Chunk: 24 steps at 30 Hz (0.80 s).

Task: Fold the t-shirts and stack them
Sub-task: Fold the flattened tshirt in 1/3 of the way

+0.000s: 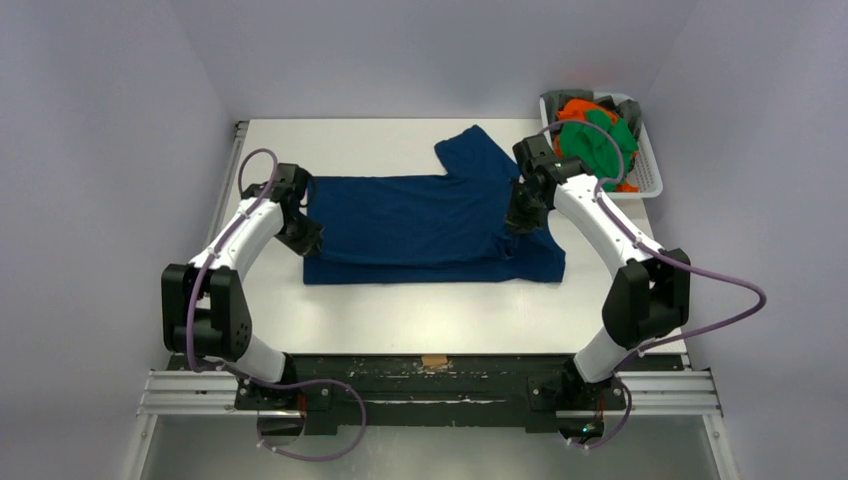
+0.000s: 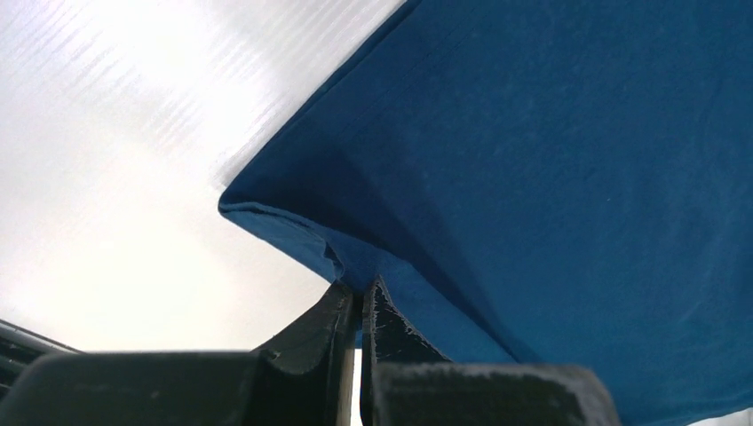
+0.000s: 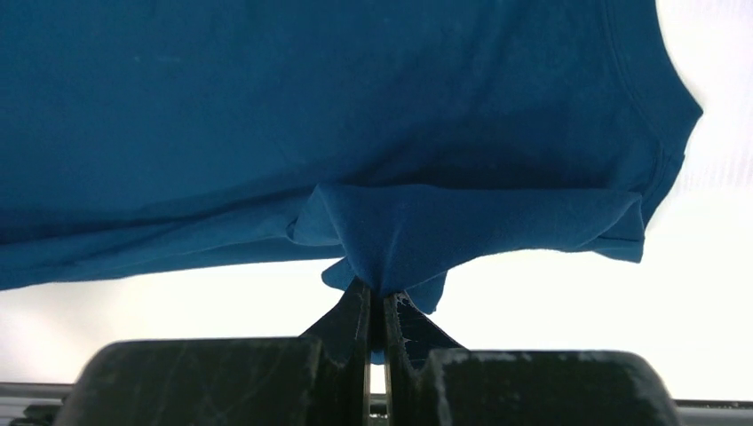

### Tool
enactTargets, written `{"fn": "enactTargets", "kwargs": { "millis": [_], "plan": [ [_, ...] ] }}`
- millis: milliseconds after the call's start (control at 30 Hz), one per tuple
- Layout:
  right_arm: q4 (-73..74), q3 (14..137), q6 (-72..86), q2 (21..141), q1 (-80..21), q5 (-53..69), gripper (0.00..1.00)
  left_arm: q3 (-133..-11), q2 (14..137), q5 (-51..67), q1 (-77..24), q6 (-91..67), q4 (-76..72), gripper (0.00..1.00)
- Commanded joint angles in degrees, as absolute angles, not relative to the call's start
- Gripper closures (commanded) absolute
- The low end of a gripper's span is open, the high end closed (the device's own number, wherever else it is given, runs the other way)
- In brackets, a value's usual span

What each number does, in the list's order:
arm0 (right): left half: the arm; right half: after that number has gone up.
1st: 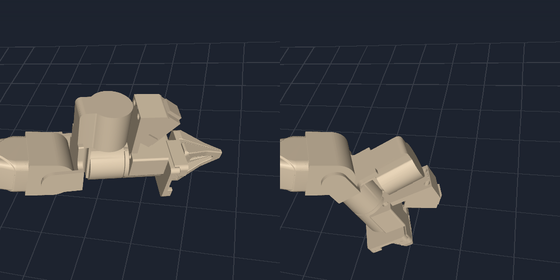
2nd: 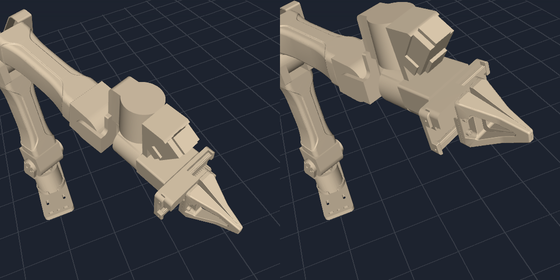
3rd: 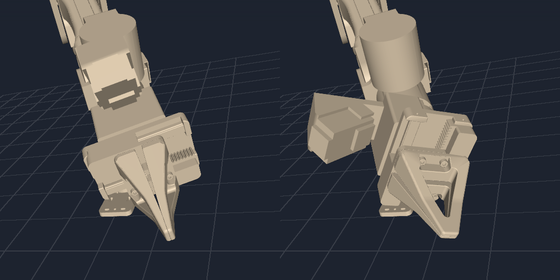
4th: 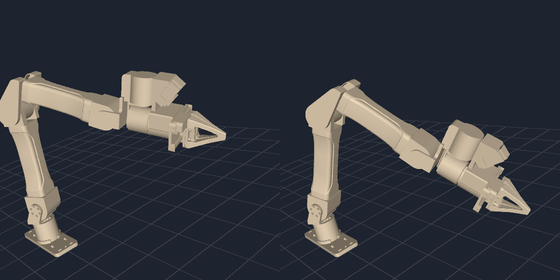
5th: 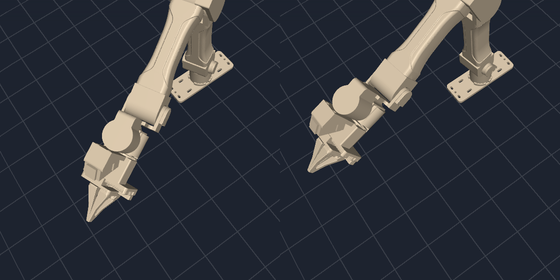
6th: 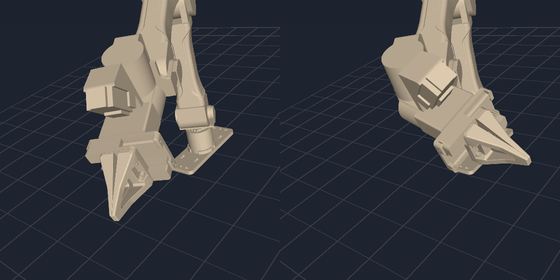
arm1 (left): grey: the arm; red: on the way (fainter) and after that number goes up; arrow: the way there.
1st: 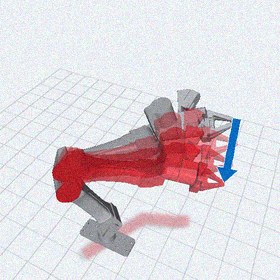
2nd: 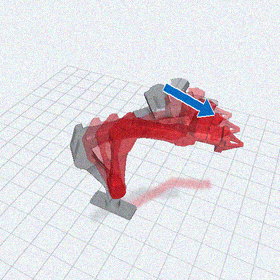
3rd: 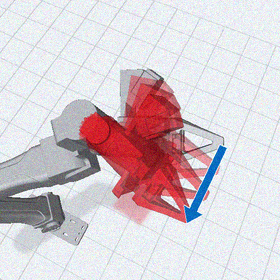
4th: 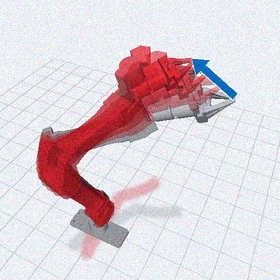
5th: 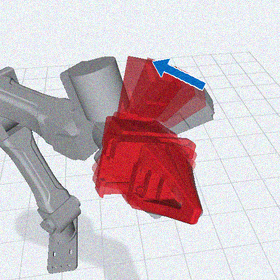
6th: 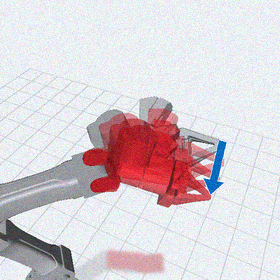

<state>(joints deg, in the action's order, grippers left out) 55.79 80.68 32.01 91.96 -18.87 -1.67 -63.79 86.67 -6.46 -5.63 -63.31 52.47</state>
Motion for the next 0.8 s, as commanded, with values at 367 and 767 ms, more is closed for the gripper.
{"fn": "enactTargets", "kwargs": {
  "millis": [367, 767],
  "plan": [
    [50.8, 96.7, 26.8, 109.3, -13.2, -0.2, 0.97, -77.2, 100.6, -8.7, -3.6, -59.7, 53.8, 0.77],
    [49.3, 109.6, 24.6, 117.0, -11.9, -3.8, 0.14, -82.4, 99.6, -5.5, -3.0, -53.9, 56.0, 0.00]
  ]
}}
